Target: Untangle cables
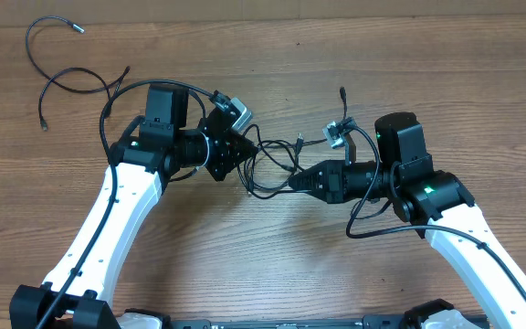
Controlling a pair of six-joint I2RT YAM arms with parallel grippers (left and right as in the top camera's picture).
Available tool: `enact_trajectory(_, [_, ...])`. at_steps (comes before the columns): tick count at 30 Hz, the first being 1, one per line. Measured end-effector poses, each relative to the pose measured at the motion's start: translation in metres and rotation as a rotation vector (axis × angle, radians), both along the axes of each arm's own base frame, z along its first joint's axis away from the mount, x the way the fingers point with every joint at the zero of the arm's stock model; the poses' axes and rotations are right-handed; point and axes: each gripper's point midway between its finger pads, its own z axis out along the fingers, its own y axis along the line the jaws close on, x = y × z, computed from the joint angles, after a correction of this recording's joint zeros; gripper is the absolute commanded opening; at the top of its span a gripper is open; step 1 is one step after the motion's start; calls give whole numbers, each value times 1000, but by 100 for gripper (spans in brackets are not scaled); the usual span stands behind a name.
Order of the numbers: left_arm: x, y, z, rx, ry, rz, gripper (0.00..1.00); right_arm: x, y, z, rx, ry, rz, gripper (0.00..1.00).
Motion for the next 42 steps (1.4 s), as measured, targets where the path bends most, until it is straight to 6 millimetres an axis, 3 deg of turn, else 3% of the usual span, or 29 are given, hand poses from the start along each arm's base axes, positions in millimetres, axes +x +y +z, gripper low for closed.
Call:
enact_trajectory(3, [1,0,0,5,-18,-11,31,-7,3,5,35,12,37,4])
enact_trajectory(5, [1,0,0,6,-22,-14,33,-12,5,9,60,21,65,4])
enact_trajectory(17, [-3,0,-1,23,-54,-56,33,-25,8,21,130,46,138,4])
enact_trajectory(31, [-28,-18,17,-105,-124,-259,32,-36,10,30,186,65,198,4])
enact_trajectory(33, [-30,-19,18,-113,-132,-272,35,-38,10,32,197,69,209,4])
enact_trajectory(36, [-31,-20,19,-118,-144,-285,49,-42,10,36,217,76,231,4])
enact_trajectory(40, [-29,-20,20,-119,-169,-296,30,-44,10,37,227,79,242,4])
enact_trajectory(42, [-27,-21,21,-124,-169,-293,30,-41,10,35,215,75,229,4])
